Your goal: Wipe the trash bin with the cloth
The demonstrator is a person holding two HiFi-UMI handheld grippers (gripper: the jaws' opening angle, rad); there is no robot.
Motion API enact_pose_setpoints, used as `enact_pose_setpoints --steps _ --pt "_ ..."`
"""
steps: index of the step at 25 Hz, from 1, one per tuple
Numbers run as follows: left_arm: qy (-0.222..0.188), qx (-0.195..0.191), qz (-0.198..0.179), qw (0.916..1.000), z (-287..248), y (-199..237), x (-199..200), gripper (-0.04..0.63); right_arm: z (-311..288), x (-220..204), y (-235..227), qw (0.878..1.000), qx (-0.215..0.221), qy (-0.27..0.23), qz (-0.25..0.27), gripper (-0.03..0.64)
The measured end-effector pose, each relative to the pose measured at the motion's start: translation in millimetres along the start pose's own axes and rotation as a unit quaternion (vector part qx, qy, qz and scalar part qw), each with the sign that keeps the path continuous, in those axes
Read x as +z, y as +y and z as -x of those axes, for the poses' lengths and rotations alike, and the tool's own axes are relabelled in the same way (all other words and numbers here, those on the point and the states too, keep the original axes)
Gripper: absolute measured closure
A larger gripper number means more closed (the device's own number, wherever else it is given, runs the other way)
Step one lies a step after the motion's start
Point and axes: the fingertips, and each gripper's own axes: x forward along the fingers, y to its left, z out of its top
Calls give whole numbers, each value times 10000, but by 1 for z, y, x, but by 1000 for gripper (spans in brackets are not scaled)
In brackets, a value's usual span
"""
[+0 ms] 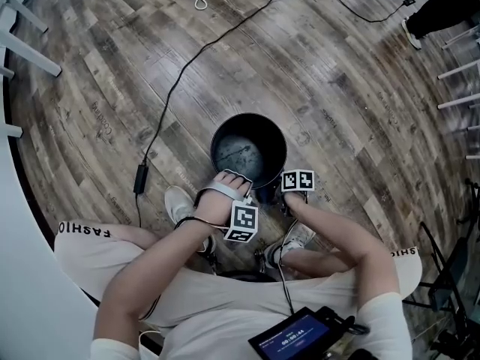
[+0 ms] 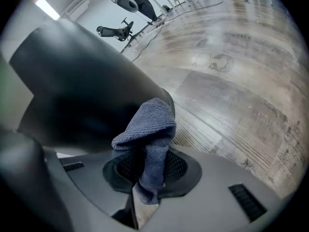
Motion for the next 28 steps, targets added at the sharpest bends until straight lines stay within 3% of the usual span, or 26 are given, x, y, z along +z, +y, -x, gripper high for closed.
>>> enact_pose_setpoints --steps 6,10,13,17,21,25,27,28 --pt "-145 -52 44 9999 -1 2 6 497 -34 -7 -31 9953 158 619 -726 540" --pt "-13 20 -30 10000 0 1 3 487 -12 -9 -30 9949 -181 880 -466 540" --pt "82 26 -63 9999 2 -1 0 456 17 -4 -10 9955 -138 915 -218 540" --pt "271 -264 22 9993 8 -4 -19 406 64 -1 39 9954 203 925 114 540" --pt "676 -616 -516 9945 6 -21 -47 391 113 -4 89 9943 673 802 198 540" --pt "634 -229 -854 9941 1 -17 -50 401 142 2 122 9922 1120 535 135 540" --pt "584 -84 -974 9935 1 -15 -47 486 144 10 132 9889 1424 415 60 540" --pt "574 -66 -1023 9931 2 -15 -45 492 143 14 135 9874 1541 369 37 540"
